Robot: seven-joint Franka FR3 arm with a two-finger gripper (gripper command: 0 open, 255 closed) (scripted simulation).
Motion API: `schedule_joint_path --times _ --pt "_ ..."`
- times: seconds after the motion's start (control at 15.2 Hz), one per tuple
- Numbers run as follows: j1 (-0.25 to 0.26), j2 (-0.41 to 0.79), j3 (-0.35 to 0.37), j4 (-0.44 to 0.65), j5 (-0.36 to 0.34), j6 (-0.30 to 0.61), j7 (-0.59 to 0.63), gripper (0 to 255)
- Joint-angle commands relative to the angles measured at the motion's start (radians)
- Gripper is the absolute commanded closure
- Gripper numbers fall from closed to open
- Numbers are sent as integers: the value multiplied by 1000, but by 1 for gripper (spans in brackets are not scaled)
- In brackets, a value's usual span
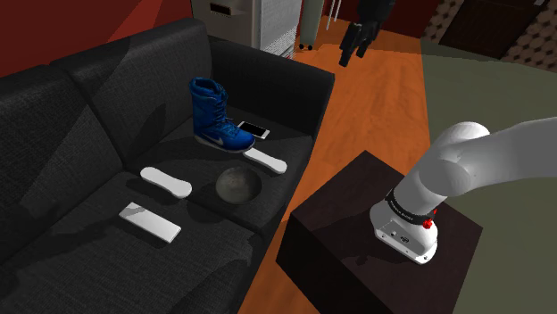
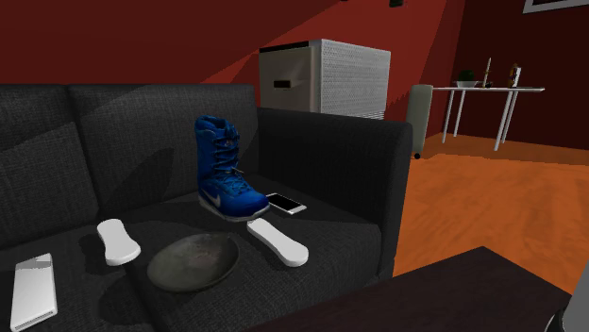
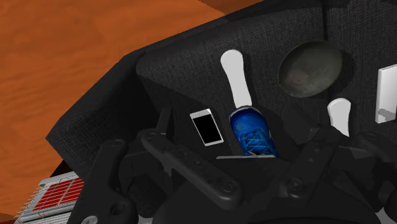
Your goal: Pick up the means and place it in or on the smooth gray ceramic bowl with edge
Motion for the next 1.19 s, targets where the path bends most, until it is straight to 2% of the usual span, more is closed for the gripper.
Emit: schedule_joint_path --times 0.0,0.59,1.12 --pt "0 0 0 0 0 0 0 0" --pt "28 168 13 -158 10 317 -21 0" --pt "49 415 30 -206 14 604 -37 0"
